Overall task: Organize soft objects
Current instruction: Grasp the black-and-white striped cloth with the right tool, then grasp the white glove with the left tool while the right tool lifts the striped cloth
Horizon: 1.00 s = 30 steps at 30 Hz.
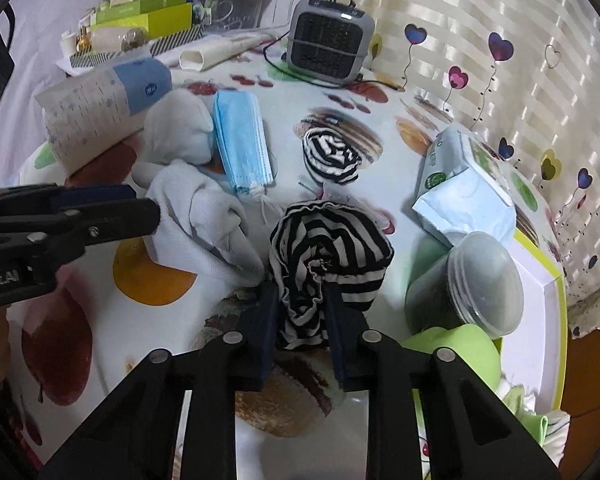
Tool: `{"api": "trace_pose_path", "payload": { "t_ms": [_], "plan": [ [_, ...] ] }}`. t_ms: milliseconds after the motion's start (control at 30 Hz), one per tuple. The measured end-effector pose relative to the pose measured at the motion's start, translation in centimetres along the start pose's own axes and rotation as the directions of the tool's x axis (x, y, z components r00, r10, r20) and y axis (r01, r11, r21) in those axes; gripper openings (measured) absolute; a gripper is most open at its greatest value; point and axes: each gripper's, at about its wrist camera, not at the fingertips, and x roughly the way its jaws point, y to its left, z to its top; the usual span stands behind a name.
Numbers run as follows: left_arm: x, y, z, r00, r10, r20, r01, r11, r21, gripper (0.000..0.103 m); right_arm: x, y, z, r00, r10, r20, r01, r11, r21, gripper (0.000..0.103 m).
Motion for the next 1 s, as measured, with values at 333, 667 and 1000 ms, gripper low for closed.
{"api": "trace_pose_path", "payload": {
  "t_ms": [333,667,1000],
  "plan": [
    [0.7,-0.8,-0.4,0.999,-0.045,-0.026,0.046,0.999,0.010,0.051,-3.3,-1.1,0.1,0.993,0.040,0.109,-0.048,0.996,0.072,0.013],
    [1.8,-1.7,-0.1,0.995,-0.093,-0.046,0.093,0.996,0.007,0.052,-4.6,-1.5,0.0,0.985,0.059,0.159,-0.076,0.992,0.098,0.011],
    [2.9,-2.2,0.3,0.998,-0.048,-0.043,0.049,0.998,0.025,0.040,-3.0,-0.5,-1.1,0.994,0.061,0.086,-0.065,0.997,0.050,0.025]
  ]
}}
